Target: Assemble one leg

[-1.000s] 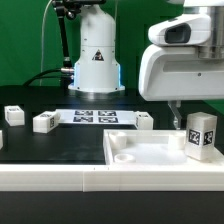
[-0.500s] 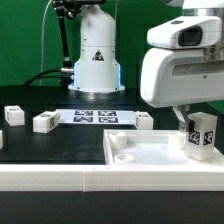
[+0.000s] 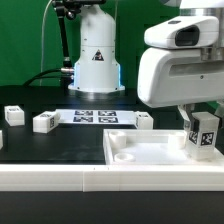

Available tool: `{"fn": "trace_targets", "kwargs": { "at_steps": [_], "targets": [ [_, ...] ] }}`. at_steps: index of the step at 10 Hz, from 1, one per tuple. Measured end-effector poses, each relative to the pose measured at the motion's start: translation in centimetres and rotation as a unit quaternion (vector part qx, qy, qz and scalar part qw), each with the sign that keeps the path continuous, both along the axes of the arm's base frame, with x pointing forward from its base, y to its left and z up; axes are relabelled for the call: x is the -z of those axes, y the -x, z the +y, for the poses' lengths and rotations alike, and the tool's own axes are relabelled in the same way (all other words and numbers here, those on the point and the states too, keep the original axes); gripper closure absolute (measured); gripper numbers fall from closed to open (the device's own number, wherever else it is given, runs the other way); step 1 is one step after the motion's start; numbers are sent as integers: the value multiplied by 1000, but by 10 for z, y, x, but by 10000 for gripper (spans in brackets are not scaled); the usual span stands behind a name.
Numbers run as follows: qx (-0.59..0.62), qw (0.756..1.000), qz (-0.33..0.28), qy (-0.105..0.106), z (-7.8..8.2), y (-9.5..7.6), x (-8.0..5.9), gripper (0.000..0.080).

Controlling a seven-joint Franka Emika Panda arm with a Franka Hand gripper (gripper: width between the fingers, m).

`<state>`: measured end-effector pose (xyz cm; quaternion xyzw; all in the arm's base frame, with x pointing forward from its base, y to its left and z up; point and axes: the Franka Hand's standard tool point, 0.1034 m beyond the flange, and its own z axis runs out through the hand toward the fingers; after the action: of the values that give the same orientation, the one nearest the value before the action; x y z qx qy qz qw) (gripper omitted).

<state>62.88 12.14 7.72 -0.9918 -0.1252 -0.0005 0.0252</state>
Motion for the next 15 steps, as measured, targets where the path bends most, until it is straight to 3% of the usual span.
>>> {"fn": "trace_targets", "kwargs": {
  "at_steps": [1,3,7,10,13,14,15],
  "targets": [
    [0,1000,0,0,0,0,0,506],
    [118,993,4,-5,-2,-1,0,506],
    [344,939,-6,-5,-4,-3,2,506],
    [531,847,-2,-2,-3,2,4,506],
    [597,802,11,-13,-6,1,4,506],
    [605,796,11,-14,-4,1,4,450],
    [596,803,11,-14,-4,1,4,313]
  ]
}}
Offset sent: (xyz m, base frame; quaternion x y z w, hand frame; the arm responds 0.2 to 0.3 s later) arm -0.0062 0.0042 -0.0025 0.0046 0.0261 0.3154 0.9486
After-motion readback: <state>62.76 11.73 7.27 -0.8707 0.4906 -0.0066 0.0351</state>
